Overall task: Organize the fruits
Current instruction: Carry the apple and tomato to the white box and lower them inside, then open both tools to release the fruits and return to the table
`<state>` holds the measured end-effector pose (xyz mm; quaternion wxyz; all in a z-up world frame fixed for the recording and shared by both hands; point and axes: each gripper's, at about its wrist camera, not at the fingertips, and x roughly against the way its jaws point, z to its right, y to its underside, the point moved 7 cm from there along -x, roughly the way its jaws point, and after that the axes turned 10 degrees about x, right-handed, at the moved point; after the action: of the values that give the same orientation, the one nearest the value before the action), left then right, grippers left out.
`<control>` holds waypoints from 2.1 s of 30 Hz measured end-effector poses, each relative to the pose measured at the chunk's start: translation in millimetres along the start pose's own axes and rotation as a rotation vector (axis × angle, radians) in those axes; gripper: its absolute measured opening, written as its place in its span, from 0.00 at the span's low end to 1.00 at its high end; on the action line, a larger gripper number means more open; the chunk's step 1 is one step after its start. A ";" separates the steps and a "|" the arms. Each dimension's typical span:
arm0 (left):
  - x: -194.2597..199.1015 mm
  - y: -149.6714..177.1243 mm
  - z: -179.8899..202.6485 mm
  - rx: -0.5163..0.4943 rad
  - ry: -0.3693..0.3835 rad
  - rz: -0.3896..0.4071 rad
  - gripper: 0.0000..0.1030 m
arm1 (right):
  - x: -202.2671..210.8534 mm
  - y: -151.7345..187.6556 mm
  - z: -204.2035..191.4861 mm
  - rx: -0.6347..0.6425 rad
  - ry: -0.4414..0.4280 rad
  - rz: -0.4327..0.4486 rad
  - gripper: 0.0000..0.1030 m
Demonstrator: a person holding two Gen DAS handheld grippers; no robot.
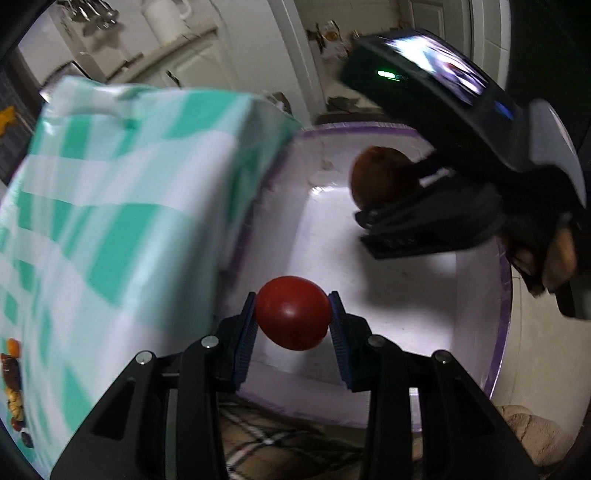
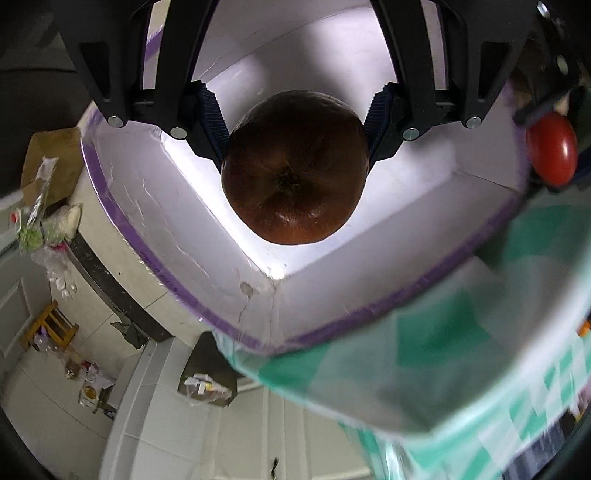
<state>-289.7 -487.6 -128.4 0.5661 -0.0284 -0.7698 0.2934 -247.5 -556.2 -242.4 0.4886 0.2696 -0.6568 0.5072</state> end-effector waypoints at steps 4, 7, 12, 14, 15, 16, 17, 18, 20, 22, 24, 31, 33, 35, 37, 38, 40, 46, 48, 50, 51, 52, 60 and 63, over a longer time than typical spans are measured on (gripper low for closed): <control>-36.2 9.2 14.5 -0.009 0.045 -0.097 0.37 | -30.6 -6.7 4.7 0.057 0.023 -0.084 0.60; -58.8 18.7 23.4 -0.017 0.057 -0.168 0.37 | -52.9 -8.4 8.1 0.101 0.049 -0.154 0.60; -93.0 35.3 26.0 -0.003 0.065 -0.296 0.37 | -88.9 -5.4 9.3 0.166 0.083 -0.256 0.60; -100.4 39.1 25.8 0.002 0.062 -0.329 0.37 | -97.7 -3.8 6.9 0.184 0.088 -0.281 0.60; -103.4 40.9 25.2 0.002 0.060 -0.342 0.37 | -102.8 -3.0 5.4 0.193 0.090 -0.294 0.60; -107.6 43.1 26.2 0.001 0.055 -0.361 0.37 | -107.2 -2.6 4.0 0.201 0.090 -0.303 0.60; -112.6 45.7 27.0 -0.001 0.052 -0.384 0.37 | -111.0 -2.2 3.0 0.204 0.088 -0.308 0.60; -116.2 48.0 26.2 0.001 0.053 -0.398 0.37 | -114.6 -0.5 1.5 0.207 0.085 -0.317 0.60; -125.6 52.3 26.2 0.000 0.046 -0.435 0.37 | -117.9 2.4 -0.5 0.209 0.084 -0.331 0.61; -131.6 55.1 26.1 0.003 0.051 -0.460 0.38 | -118.3 1.4 -1.0 0.204 0.081 -0.324 0.61; -134.4 55.6 24.4 0.017 0.062 -0.469 0.38 | -118.8 2.4 -0.6 0.199 0.079 -0.329 0.61; -102.9 33.7 21.0 0.038 0.149 -0.287 0.68 | -80.6 -0.8 13.8 0.090 0.063 -0.271 0.76; -81.6 24.4 24.4 0.016 0.188 -0.187 0.83 | -51.7 -4.0 21.5 0.042 0.056 -0.205 0.84; -51.6 14.9 29.5 -0.019 0.227 -0.072 0.84 | -28.6 -4.2 28.9 0.010 0.050 -0.176 0.85; -16.9 8.0 23.8 -0.045 0.262 0.023 0.84 | 4.8 -1.9 41.4 0.001 0.090 -0.137 0.85; 6.8 6.0 15.6 -0.041 0.274 0.095 0.84 | 30.5 -4.4 44.2 -0.004 0.106 -0.086 0.85; 56.0 3.2 -17.4 0.003 0.259 0.254 0.88 | 76.3 -18.2 41.0 -0.012 0.113 0.028 0.85; 179.0 30.1 -195.6 0.298 -0.086 0.594 0.99 | 249.0 -88.8 -12.9 0.010 -0.017 0.597 0.86; 201.7 57.8 -272.6 0.457 -0.242 0.600 0.98 | 285.5 -111.0 -49.4 0.023 -0.118 0.747 0.86; 209.1 86.4 -322.1 0.572 -0.369 0.579 0.98 | 297.8 -134.8 -94.7 0.046 -0.200 0.820 0.86; 210.5 110.8 -357.6 0.651 -0.469 0.544 0.98 | 296.1 -143.1 -114.9 0.058 -0.219 0.824 0.86; 223.9 134.4 -386.4 0.697 -0.521 0.521 0.98 | 289.4 -153.9 -144.8 0.085 -0.248 0.814 0.86; 224.4 279.2 -492.1 1.021 -0.655 0.304 0.98 | 182.7 -186.6 -382.5 0.436 -0.355 0.533 0.86; 215.5 302.9 -502.7 1.125 -0.592 0.271 0.98 | 148.3 -198.7 -450.0 0.519 -0.368 0.430 0.86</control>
<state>-7.6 54.6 3.2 0.2165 0.2577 -0.6118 0.7158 31.1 -184.4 -22.9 0.1607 0.3270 -0.6249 0.6905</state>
